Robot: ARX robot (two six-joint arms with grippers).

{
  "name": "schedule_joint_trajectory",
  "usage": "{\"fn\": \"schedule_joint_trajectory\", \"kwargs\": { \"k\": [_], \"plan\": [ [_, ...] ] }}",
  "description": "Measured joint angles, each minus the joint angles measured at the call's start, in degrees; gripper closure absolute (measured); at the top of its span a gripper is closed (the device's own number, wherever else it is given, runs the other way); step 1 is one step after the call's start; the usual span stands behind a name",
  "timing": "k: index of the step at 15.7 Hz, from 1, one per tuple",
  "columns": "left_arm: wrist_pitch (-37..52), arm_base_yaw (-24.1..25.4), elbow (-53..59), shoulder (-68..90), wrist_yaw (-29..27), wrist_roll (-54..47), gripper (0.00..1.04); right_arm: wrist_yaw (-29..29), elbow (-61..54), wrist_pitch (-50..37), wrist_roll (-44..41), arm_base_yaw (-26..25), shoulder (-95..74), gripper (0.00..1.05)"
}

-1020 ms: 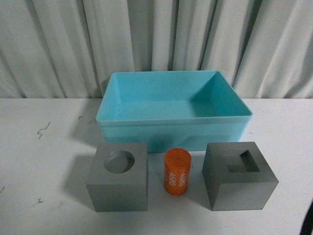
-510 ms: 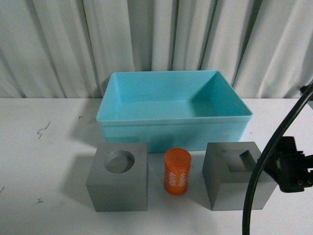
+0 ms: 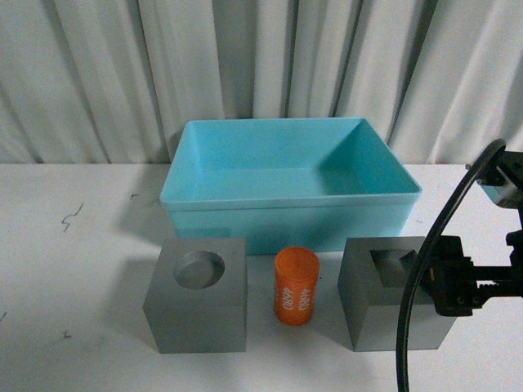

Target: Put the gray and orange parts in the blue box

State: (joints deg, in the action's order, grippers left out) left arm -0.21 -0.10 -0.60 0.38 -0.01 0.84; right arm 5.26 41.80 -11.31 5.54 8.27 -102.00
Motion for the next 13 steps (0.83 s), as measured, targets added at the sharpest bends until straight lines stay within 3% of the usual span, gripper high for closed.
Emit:
{"fn": "schedule_joint_trajectory", "kwargs": {
  "k": [2,4,8,11,13],
  "plan": [
    [-0.02,0.00,0.00,0.00,0.00,0.00,0.07,-0.20,0.61,-0.76,1.46,0.07,-1.42,0.06],
    [-0.02,0.00,0.00,0.00,0.00,0.00,0.07,-0.83,0.83,-1.01,3.17,0.44,-1.86,0.37],
    [-0.02,0.00,0.00,0.00,0.00,0.02,0.07,-1.29,-1.68,-0.55,3.63,0.42,1.49,0.80],
    [0.00,0.00,0.00,0.00,0.00,0.02,0.07,0.57,-2.89,5.22,2.82,-2.32,13.18,0.86],
    [0.00,0.00,0.00,0.00,0.00,0.00,0.07,4.13,3.61,4.79,2.12,-4.31,22.10,0.86]
  ]
}}
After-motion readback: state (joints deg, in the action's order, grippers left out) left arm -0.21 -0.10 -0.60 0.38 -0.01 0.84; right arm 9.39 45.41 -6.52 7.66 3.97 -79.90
